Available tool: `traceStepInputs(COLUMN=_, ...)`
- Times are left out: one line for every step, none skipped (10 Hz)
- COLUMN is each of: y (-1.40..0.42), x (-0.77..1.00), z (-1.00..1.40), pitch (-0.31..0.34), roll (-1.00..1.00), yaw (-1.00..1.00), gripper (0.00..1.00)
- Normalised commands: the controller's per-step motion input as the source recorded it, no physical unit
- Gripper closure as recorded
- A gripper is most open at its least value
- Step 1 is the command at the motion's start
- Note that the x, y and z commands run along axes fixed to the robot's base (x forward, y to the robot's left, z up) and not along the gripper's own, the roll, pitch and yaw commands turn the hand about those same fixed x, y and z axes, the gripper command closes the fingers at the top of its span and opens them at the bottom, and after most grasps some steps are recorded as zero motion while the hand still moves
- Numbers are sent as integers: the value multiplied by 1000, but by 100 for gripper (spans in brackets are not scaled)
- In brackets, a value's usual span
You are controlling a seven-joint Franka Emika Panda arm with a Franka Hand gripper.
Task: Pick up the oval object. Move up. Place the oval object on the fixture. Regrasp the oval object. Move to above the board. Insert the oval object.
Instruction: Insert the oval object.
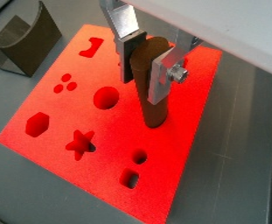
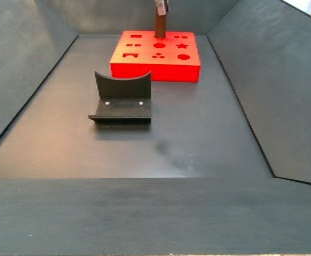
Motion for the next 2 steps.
traceStepInputs(y=0, x=0, z=-31, pitch=-20, roll=0, yaw=0, gripper=100)
traceStepInputs(y=0, x=0, z=0, pitch=0, roll=0, yaw=0, gripper=100)
